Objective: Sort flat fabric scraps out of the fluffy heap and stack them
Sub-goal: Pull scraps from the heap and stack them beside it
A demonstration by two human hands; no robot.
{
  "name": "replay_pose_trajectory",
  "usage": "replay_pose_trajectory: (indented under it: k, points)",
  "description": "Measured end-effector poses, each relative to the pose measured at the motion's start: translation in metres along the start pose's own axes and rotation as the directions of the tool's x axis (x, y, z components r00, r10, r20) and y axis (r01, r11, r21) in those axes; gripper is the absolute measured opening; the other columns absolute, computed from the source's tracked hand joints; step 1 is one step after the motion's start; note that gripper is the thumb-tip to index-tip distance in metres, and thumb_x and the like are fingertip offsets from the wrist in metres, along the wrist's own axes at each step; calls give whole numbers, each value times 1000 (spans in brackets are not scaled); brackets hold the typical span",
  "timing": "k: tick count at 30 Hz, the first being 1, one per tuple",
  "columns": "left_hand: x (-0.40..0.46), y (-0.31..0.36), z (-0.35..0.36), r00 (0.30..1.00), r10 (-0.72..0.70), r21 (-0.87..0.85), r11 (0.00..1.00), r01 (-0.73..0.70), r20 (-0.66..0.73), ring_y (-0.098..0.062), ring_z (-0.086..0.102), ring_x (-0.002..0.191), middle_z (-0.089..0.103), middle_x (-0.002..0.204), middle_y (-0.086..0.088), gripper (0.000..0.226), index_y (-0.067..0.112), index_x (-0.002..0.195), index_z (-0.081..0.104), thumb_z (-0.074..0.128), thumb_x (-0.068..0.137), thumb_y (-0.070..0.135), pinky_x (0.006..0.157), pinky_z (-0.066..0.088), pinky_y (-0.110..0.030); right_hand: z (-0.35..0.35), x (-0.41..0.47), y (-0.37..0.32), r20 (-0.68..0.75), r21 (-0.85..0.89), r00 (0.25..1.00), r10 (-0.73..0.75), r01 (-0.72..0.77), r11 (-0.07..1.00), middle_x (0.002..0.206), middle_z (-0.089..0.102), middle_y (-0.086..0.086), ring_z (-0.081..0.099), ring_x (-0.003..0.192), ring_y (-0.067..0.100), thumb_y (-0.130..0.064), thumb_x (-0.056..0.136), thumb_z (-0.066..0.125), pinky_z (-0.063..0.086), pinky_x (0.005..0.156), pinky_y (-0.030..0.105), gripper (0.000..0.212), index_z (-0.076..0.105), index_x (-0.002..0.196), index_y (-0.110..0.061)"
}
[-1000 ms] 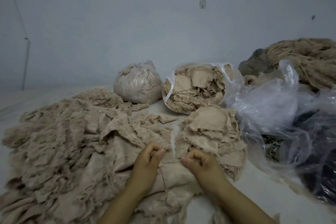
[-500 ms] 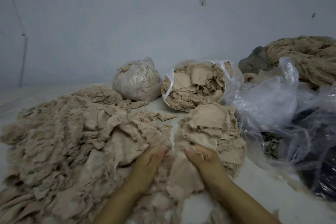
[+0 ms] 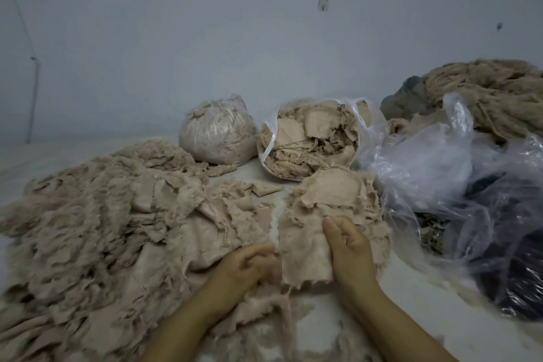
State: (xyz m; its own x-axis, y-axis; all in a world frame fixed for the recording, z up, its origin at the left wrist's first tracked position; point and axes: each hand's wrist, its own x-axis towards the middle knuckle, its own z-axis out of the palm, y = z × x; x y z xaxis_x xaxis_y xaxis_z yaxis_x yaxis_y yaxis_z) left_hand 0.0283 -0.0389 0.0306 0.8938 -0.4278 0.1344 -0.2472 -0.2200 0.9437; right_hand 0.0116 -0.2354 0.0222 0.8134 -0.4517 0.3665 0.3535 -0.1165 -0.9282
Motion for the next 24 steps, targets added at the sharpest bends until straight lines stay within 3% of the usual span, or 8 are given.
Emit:
replay_pose_trajectory:
  k: [2,4,7,11,15,19,21,24]
  points:
    - [-2,3,9,988,-36,41,999,30,149,6,62,72,71,78,16,27,40,96,66,76,76,26,68,45,-9,6,-4,-1,30,4,999,-12,12,1000,57,54,-11,46,53,3,-23,95,54,39,50,16,30,57,66,-17]
    - [-3,7,14,967,-39,165,986,-3,252,12,56,60,67,64,20,19,41,76,72,78,76,24,61,40,-6,6,-3,-4,14,11,1000,-19,19,1000,58,50,-9,45,55,6,-22,95,54,38,52,20,30,56,65,-17]
    - [-3,2,3,967,-34,210,978,-21,254,9,54,61,66,64,19,23,34,65,71,71,83,19,62,40,-10,-4,5,-12,-94,57,995,-27,33,998,61,55,-8,49,59,7,-19,96,53,40,56,20,27,58,71,-9]
    - [-2,-4,-2,996,-17,105,994,7,92,1,55,59,66,64,11,21,24,67,72,68,86,15,60,43,-15,-7,28,-39,-11,-105,988,-155,153,983,65,56,1,50,58,9,-22,96,53,40,53,15,29,59,74,-6]
    - [-3,0,0,999,43,-47,998,-42,16,-4,62,61,70,70,0,18,21,73,75,62,82,30,59,48,-17,-8,95,-76,-16,-222,996,-82,77,972,76,60,-1,57,71,13,-32,96,53,44,58,22,25,60,82,-13]
    - [3,2,-13,947,179,18,983,-181,-266,-11,68,75,71,86,3,24,25,79,74,61,88,7,66,54,-19,-34,124,-79,-110,-691,985,-133,21,723,112,58,8,50,108,28,-29,94,56,37,84,32,28,53,116,-11]
    - [4,0,-20,942,194,109,979,-170,-273,-8,69,82,72,89,9,32,30,83,71,59,89,0,72,54,-17,-23,90,-65,-36,-619,967,-251,176,766,95,60,1,55,99,19,-20,92,58,39,76,18,9,56,99,-15]
    - [4,-13,-18,981,151,255,960,-117,-120,3,65,89,71,93,16,29,34,91,69,58,92,7,80,49,-13,3,9,-30,367,-397,921,-129,281,874,75,60,-11,56,72,-1,-18,89,64,39,61,9,12,59,81,-24]
